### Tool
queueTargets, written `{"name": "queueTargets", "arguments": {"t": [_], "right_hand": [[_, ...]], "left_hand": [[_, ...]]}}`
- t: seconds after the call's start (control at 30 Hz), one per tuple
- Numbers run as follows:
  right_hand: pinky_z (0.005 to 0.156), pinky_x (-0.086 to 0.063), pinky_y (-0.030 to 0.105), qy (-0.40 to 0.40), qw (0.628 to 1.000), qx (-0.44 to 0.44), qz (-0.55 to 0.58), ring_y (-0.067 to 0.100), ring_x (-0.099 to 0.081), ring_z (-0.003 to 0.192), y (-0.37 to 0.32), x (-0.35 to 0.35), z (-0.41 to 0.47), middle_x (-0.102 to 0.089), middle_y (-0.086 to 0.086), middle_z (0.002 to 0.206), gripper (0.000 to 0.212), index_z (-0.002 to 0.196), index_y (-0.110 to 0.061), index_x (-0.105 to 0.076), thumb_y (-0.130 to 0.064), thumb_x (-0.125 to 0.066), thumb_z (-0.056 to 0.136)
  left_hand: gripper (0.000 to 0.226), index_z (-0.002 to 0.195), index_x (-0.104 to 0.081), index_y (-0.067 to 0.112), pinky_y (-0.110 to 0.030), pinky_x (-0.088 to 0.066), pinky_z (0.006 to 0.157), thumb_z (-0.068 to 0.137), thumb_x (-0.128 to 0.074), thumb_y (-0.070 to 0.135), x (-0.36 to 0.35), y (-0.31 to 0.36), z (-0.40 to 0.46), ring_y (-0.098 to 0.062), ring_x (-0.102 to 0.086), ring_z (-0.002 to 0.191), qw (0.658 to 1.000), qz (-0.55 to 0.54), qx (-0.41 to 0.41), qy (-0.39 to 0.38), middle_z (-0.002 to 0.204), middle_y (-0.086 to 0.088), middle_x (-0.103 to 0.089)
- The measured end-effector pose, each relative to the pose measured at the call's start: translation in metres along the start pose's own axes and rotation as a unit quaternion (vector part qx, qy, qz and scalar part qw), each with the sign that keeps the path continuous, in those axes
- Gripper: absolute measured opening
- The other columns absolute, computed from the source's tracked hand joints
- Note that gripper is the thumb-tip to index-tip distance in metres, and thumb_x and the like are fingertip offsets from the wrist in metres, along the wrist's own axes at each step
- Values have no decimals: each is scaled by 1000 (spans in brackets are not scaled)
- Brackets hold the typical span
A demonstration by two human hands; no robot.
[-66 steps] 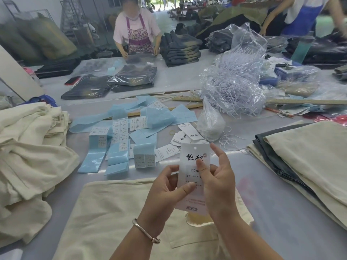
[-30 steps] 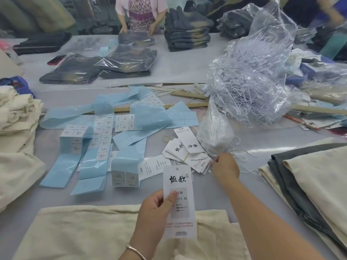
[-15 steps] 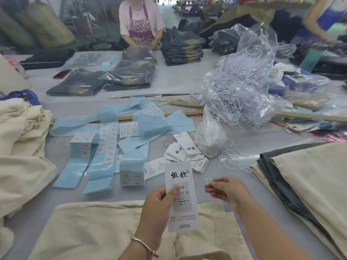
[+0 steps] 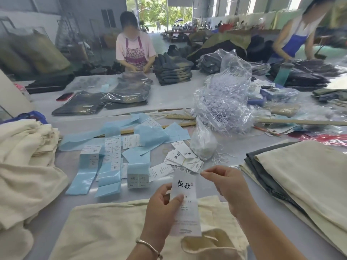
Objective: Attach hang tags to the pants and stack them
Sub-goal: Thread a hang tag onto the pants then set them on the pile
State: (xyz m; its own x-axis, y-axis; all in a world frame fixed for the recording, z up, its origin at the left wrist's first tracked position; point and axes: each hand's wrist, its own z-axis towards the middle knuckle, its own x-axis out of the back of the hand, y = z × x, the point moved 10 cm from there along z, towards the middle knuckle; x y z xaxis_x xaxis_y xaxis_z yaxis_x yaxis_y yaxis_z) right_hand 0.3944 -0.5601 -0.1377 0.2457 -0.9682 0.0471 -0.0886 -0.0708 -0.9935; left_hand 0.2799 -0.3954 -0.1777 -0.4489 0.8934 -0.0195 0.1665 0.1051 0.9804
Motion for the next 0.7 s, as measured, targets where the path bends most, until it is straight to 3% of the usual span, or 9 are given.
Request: {"name": "queueTargets", "arguments": {"t": [0.07, 0.17, 0.27, 0.43, 0.7], "right_hand": [[45, -34, 10, -10, 998, 49, -36, 0, -43, 43, -17, -10, -14, -54, 2, 45, 12, 67, -16, -74, -12, -77, 78], [57, -40, 28, -29, 986, 87, -137, 10, -46, 51, -24, -25, -30, -65, 13, 59, 7, 73, -28, -75, -25, -76, 79], [53, -36, 26, -44, 975, 100, -195, 4, -39, 43, -23, -35, -43, -58, 1, 49, 7, 75, -38, -73, -32, -75, 79], [49, -29, 21, 3, 949, 112, -293, 5, -44, 44, -27, -33, -55, -50, -18, 44, 10, 69, -39, -71, -41, -73, 79], [47, -22, 21, 46, 928, 146, -340, 8, -37, 44, -39, -34, -61, -49, -26, 49, 10, 75, -30, -74, -34, -69, 83]], "left_hand": [[19, 103, -66, 19, -32, -55, 61, 89, -64, 5, 3, 8, -7, -22, -69, 67, 998, 47, -38, 5, 79, -7, -75], [17, 99, -65, 25, -26, -51, 56, 90, -64, 11, 6, 21, -19, -14, -66, 59, 989, 116, -91, 15, 71, -1, -74], [9, 95, -67, 27, -24, -46, 52, 92, -64, 19, 12, 29, -28, -10, -62, 52, 981, 148, -121, 29, 62, 1, -71], [8, 88, -67, 22, -40, -54, 60, 94, -62, 22, 21, 31, -35, -19, -69, 60, 981, 144, -120, 40, 64, -2, -72], [11, 90, -69, 27, -27, -53, 53, 94, -61, 22, 23, 39, -46, -12, -69, 60, 974, 152, -162, 44, 68, 5, -73]]}}
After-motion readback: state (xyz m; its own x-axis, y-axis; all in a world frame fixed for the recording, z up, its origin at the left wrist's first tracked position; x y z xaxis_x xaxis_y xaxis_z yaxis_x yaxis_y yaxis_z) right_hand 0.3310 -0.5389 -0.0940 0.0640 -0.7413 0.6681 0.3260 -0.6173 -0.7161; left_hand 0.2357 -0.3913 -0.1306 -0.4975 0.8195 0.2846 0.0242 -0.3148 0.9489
